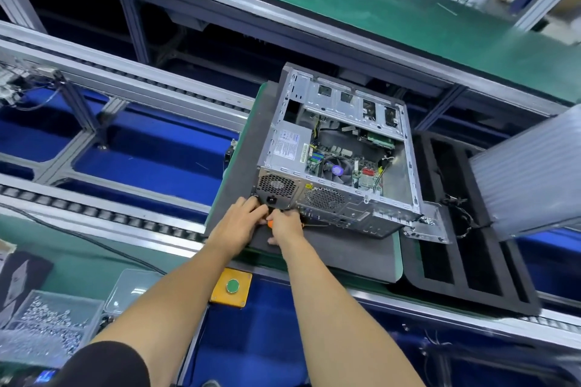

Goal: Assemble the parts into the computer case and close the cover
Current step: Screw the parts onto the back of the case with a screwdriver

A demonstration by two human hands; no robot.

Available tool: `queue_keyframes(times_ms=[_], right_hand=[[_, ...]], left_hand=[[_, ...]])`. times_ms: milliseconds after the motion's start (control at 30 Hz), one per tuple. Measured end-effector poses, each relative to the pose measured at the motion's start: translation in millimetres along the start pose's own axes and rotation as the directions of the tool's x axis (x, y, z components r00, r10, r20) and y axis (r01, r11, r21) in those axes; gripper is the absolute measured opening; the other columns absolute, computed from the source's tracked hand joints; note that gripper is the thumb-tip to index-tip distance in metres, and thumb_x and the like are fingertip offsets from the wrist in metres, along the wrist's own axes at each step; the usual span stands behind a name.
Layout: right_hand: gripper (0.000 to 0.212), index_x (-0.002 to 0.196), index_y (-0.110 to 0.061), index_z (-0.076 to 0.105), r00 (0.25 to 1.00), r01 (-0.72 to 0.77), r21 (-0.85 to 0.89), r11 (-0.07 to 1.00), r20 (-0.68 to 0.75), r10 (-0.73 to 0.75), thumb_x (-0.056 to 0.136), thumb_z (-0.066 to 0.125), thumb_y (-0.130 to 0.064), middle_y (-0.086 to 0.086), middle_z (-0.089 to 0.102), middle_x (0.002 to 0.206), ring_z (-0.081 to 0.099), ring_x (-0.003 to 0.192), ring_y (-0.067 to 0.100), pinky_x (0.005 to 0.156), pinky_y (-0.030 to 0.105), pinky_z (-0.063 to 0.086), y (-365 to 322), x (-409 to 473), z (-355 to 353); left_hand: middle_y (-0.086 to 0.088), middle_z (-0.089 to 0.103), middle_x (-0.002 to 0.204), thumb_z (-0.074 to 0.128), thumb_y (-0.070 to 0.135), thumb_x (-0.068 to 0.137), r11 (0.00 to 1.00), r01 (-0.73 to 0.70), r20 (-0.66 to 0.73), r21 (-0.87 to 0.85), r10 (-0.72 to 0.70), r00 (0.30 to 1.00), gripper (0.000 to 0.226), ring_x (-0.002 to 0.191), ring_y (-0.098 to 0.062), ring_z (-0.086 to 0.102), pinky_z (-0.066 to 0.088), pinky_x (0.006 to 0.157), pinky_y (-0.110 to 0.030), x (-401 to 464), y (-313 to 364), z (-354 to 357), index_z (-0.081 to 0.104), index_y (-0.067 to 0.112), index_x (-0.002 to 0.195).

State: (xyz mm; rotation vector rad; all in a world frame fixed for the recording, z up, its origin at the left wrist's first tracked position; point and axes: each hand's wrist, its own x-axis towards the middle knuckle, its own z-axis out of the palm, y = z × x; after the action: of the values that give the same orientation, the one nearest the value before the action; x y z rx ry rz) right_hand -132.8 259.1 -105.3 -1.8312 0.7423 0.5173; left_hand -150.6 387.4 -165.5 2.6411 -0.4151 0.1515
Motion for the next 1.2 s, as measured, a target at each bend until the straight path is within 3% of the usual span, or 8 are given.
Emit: queue_keyframes(times_ms=[100,167,467,667,767,867,1033,1200], right_hand=[[0.022,0.112,-0.018,0.049,0.996,0.025,-0.071,0.997,-0.086,-0.031,0.095,0.055,-0.031,0.008,0.066,0.107,0.067,0.098,0.035,0.091,0.045,0.055,11,1,5],[0.018,0.108,-0.022,0.048,0.987,0.039,-0.101,0.994,-0.150,-0.054,0.097,0.053,-0.036,0.008,0.067,0.110,0.063,0.102,0.033,0.084,0.038,0.048,20,0,7],[0.007,0.107,-0.018,0.042,0.974,0.123,0.006,0.992,-0.191,-0.120,0.102,0.041,-0.022,-0.004,0.064,0.092,0.053,0.074,0.016,0.067,0.035,0.035,40,-9,6],[0.010,0.095,-0.017,0.043,0.993,0.110,0.107,0.988,-0.057,-0.105,0.095,0.037,-0.010,0.002,0.057,0.082,0.047,0.072,0.021,0.071,0.039,0.042,54,-41,-14],[0.014,0.089,-0.014,0.043,0.985,0.174,0.128,0.976,-0.023,-0.172,0.101,0.037,-0.010,0.004,0.054,0.076,0.044,0.060,0.016,0.054,0.032,0.040,62,-56,-21],[0.022,0.084,-0.016,0.040,0.962,0.271,0.105,0.957,0.007,-0.273,0.104,0.033,-0.010,0.005,0.050,0.072,0.038,0.060,0.018,0.052,0.034,0.035,68,-72,-28],[0.027,0.074,-0.027,0.041,0.895,0.432,0.042,0.901,0.103,-0.434,0.097,0.035,-0.014,0.001,0.050,0.068,0.034,0.061,0.017,0.057,0.034,0.025,67,-97,-47],[0.021,0.076,-0.025,0.043,0.818,0.554,0.009,0.832,0.179,-0.546,0.088,0.036,-0.009,0.000,0.048,0.069,0.033,0.057,0.012,0.054,0.031,0.026,64,-117,-66]], left_hand=[[-0.005,0.054,0.115,0.057,0.017,0.097,1.000,-0.001,-0.008,-0.003,0.001,1.000,0.012,0.098,-0.024,0.046,0.043,0.080,-0.039,0,0,-1,0.058,0.018,0.109],[-0.006,0.056,0.113,0.056,0.019,0.099,1.000,-0.010,-0.028,0.001,0.010,1.000,0.008,0.096,-0.025,0.047,0.040,0.077,-0.039,1,0,-2,0.058,0.016,0.106],[-0.008,0.053,0.111,0.053,0.027,0.104,0.999,0.004,-0.085,-0.047,-0.008,0.996,0.017,0.097,-0.027,0.046,0.042,0.080,-0.040,-2,2,-2,0.060,0.011,0.104],[-0.001,0.062,0.107,0.055,0.030,0.102,0.944,0.267,-0.095,-0.194,-0.289,0.953,0.017,0.106,-0.026,0.048,0.037,0.088,-0.042,-1,19,-27,0.066,0.016,0.104],[0.005,0.068,0.093,0.056,0.022,0.102,0.844,0.324,-0.185,-0.429,-0.433,0.882,0.009,0.096,-0.022,0.060,0.046,0.086,-0.044,-13,33,-37,0.062,0.018,0.097],[0.006,0.073,0.088,0.053,0.014,0.104,0.632,0.271,-0.078,-0.726,-0.467,0.881,0.009,0.089,-0.010,0.069,0.054,0.083,-0.031,-26,57,-49,0.053,0.017,0.095],[-0.004,0.076,0.086,0.071,0.014,0.094,0.363,0.317,0.090,-0.876,-0.523,0.847,0.018,0.090,-0.014,0.073,0.059,0.077,-0.028,-23,87,-70,0.056,0.005,0.094],[-0.015,0.077,0.094,0.056,-0.002,0.098,0.109,0.305,0.208,-0.946,-0.519,0.829,0.017,0.092,-0.024,0.076,0.060,0.078,-0.032,-10,101,-95,0.046,0.008,0.088]])
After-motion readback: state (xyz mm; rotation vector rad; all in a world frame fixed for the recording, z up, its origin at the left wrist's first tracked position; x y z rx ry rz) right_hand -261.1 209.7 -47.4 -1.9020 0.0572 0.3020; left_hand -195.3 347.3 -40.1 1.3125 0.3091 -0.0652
